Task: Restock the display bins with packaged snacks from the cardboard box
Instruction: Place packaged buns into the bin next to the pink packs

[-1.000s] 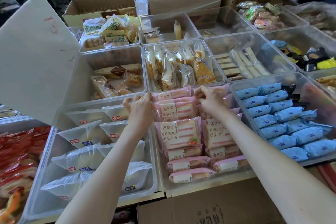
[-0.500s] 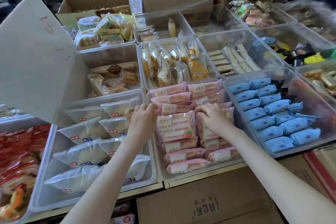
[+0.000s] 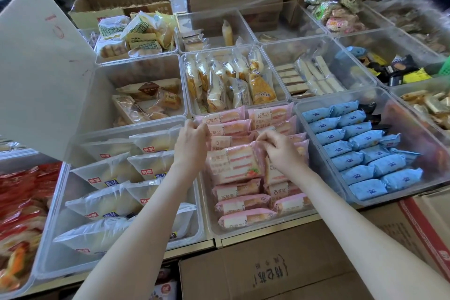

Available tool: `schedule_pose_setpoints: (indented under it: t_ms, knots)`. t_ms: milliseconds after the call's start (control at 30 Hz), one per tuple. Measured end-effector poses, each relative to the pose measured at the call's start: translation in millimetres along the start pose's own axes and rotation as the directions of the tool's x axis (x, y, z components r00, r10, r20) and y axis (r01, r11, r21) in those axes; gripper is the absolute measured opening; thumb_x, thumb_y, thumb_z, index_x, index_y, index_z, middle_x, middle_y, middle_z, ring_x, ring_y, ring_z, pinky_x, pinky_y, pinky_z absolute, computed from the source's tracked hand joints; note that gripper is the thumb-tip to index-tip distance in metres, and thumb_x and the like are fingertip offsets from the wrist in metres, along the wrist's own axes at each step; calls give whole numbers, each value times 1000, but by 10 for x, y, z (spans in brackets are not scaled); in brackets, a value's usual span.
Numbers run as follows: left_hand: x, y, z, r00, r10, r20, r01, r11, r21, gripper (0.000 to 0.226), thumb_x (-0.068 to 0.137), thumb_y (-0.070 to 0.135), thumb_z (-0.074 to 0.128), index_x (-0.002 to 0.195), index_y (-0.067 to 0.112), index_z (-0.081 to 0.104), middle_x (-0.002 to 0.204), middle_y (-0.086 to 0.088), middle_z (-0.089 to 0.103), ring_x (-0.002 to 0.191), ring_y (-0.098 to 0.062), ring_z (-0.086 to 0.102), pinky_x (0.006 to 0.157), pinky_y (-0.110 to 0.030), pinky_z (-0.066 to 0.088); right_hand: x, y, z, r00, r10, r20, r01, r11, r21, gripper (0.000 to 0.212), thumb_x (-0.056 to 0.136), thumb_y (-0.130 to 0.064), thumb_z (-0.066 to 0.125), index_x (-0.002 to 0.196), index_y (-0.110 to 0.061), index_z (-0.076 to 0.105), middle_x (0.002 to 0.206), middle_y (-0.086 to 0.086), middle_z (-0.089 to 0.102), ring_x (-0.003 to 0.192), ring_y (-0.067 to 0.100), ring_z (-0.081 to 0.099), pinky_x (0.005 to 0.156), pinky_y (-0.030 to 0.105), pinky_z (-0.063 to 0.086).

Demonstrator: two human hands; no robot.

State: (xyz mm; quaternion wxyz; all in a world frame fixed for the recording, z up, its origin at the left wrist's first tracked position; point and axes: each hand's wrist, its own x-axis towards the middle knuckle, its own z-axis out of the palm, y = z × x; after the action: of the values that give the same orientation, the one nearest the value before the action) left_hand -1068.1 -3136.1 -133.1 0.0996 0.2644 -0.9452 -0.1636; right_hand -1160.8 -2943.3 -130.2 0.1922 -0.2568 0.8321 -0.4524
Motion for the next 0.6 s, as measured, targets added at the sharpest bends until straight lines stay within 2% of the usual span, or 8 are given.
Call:
schedule_pose_setpoints:
  t_ms: [67, 133, 200, 300, 500, 600]
  knots:
    - [23, -23, -40, 998, -51, -39, 44, 987, -154, 18, 85, -8, 46, 90, 5, 58, 95, -11, 51, 87, -30, 56, 69, -31, 42, 1, -8, -58, 993, -6, -115, 16, 996, 89, 20, 97, -7, 47, 82, -17, 57, 75, -1, 61, 65, 9, 58, 56, 23, 48]
    - [44, -62, -97, 993, -100, -64, 77, 950, -301, 25, 82, -11, 42, 85, 8, 57, 90, -13, 60, 82, -31, 60, 70, -39, 53, 13, -15, -157, 972, 7, -234, 33, 985, 167, 22, 97, -8, 47, 79, -17, 55, 77, 8, 63, 66, 16, 60, 60, 31, 54]
    - [41, -91, -166, 987, -146, -73, 105, 908, -406, 23, 84, -6, 42, 81, 12, 55, 83, -10, 64, 78, -31, 63, 70, -46, 55, 21, -34, -249, 959, 21, -281, 55, 965, 258, 22, 97, -7, 46, 78, -15, 54, 76, 9, 63, 68, 17, 61, 64, 30, 55]
    - [26, -106, -277, 985, -154, -75, 101, 878, -467, 22, 90, -2, 41, 81, 12, 54, 80, -7, 63, 74, -28, 65, 71, -44, 56, 6, -49, -302, 966, 8, -260, 84, 936, 341, 22, 96, -5, 47, 78, -14, 56, 72, 5, 64, 65, 14, 62, 61, 23, 53]
    - [21, -153, -336, 992, -120, -34, 85, 848, -523, 23, 92, -2, 40, 81, 10, 55, 82, -9, 65, 78, -29, 65, 73, -41, 54, -46, -70, -76, 993, 3, -114, 38, 936, 349, 18, 95, -1, 48, 81, -7, 57, 73, 10, 64, 66, 18, 63, 64, 27, 55]
    - [21, -213, -351, 987, -154, -32, 110, 822, -558, 21, 92, -3, 44, 81, 10, 56, 86, -10, 66, 81, -28, 66, 71, -37, 55, -93, -104, 49, 999, -23, -41, 35, 939, 342, 15, 94, 1, 49, 82, -4, 57, 74, 7, 64, 67, 16, 62, 65, 24, 54]
